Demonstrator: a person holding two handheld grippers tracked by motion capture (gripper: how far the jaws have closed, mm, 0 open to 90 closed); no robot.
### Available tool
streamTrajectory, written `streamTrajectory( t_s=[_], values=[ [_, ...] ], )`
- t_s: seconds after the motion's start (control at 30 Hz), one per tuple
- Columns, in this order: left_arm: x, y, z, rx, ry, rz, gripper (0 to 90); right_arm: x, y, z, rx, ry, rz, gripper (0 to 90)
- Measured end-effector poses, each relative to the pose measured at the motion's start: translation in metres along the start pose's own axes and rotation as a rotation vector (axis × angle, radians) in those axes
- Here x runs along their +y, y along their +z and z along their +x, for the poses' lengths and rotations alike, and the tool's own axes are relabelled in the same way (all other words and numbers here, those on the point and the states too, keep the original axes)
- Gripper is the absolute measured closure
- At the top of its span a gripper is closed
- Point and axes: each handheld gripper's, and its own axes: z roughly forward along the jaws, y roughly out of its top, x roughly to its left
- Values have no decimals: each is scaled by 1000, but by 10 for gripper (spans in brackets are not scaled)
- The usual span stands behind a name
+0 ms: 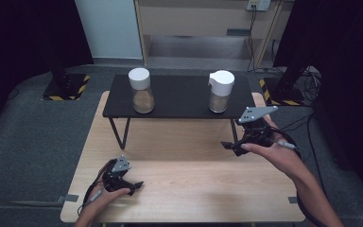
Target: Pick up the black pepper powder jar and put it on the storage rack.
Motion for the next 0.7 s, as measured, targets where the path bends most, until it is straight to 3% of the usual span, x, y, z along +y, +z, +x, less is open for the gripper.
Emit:
streamTrajectory(
  t_s=[0.4,0.7],
  values=[
    [0,0,0,2,0,0,0,-8,18,4,24,-5,35,51],
    [0,0,-1,3,0,0,0,-24,31,9,32,7,50,53]
  ],
)
